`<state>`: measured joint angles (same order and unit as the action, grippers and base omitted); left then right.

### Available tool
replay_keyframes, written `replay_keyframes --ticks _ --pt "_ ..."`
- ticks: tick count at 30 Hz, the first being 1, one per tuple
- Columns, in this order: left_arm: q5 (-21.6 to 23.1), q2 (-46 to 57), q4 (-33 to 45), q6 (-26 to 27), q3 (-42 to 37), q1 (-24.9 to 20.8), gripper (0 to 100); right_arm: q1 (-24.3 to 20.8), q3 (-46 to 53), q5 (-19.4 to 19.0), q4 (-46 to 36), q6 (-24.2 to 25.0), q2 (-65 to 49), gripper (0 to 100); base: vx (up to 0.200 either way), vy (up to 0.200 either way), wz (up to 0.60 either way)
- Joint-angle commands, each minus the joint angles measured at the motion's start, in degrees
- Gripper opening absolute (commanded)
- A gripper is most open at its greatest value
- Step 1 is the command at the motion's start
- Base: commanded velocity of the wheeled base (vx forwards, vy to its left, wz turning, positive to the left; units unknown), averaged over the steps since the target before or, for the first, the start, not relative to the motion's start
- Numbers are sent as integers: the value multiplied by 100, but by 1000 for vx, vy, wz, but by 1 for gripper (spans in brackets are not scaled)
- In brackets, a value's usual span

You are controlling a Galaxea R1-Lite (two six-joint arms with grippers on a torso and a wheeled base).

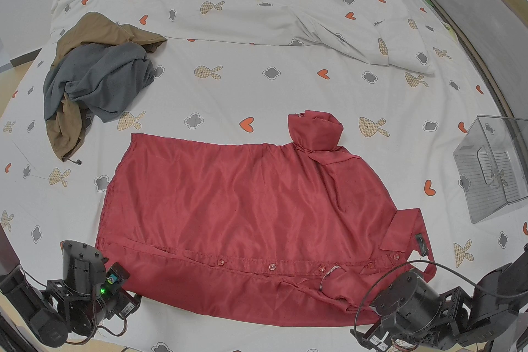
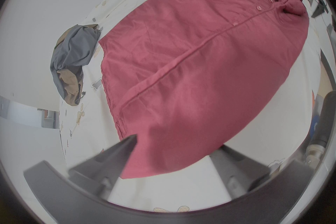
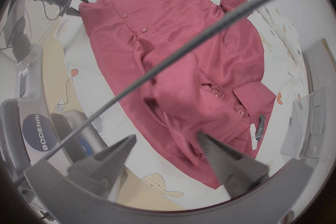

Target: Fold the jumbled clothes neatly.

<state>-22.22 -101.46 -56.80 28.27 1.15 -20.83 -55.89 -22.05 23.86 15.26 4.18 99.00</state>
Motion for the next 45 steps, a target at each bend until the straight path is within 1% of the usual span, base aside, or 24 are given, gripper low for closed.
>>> replay_keyframes --ticks 1,3,6,9,11,12,13,14,16,17,18,19,20,23,25,29,34,37,38,39,41,42,44,45 --pt "8 179 -227 -32 44 -8 100 52 -133 -232 12 4 -302 100 0 0 0" --pt "8 311 -376 -41 79 0 100 70 -212 -417 3 21 -636 100 0 0 0" --pt "-10 742 -402 -41 246 44 100 52 -467 -575 -102 320 -1471 100 0 0 0" --pt "-10 1155 -271 -32 474 123 100 43 -827 -786 -533 434 -2306 100 0 0 0" --pt "-10 1375 -51 -32 694 185 100 70 -1196 -1120 -1052 505 -2860 100 0 0 0" --pt "-10 1410 -16 -32 720 194 100 79 -1249 -1182 -1131 522 -2939 100 0 0 0" --pt "-10 1542 195 -50 879 211 100 158 -1512 -1533 -1465 716 -3238 100 0 0 0" --pt "-10 1603 309 -67 975 220 100 254 -1636 -1700 -1605 830 -3326 100 0 0 0" --pt "-10 1823 679 -252 1257 238 100 668 -1882 -2263 -1860 1067 -3431 100 0 0 0" --pt "-10 1902 802 -287 1327 238 100 808 -1908 -2403 -1869 1085 -3431 100 0 0 0" --pt "-10 1902 802 -287 1327 238 100 808 -1908 -2403 -1869 1085 -3431 100 0 0 0" --pt "-1 2122 1162 -331 1485 220 100 1274 -1943 -2693 -1851 1085 -3396 100 0 0 0" --pt "-1 2306 1391 -331 1555 185 100 1511 -1961 -2878 -1843 1085 -3387 100 0 0 0" --pt "8 2640 1698 -340 1590 36 100 1731 -1970 -3159 -1834 1094 -3317 100 0 0 0" --pt "-1 2904 1892 -331 1590 -140 100 1801 -1978 -3238 -1816 1094 -3229 100 0 0 0" --pt "-1 3370 2243 -313 1661 -369 100 1819 -2075 -3221 -1816 1102 -3036 100 0 0 0" --pt "8 3282 2489 -357 1845 -369 100 1863 -2172 -3221 -1816 1111 -2763 100 0 0 0" --pt "16 2640 2401 -814 1977 -211 100 2126 -2304 -3229 -1781 1120 -2420 100 0 0 0" --pt "25 2456 2375 -1052 2135 -158 100 2276 -2409 -3247 -1720 1129 -2245 100 0 0 0" --pt "69 2157 2392 -1456 2452 -79 100 2548 -2558 -3335 -1544 1129 -1902 100 0 0 0" --pt "227 1797 2454 -2054 3006 62 100 2997 -2787 -3625 -1183 1129 -1348 100 0 0 0" --pt "377 1568 2524 -2414 3366 176 100 3287 -3042 -3897 -920 1129 -926 100 0 0 0" --pt "649 1304 2902 -2950 3955 299 100 3629 -3534 -4337 -656 1208 -241 100 0 0 0" --pt "807 1243 3166 -3187 4227 317 100 3726 -3780 -4460 -639 1269 49 100 0 0 0"
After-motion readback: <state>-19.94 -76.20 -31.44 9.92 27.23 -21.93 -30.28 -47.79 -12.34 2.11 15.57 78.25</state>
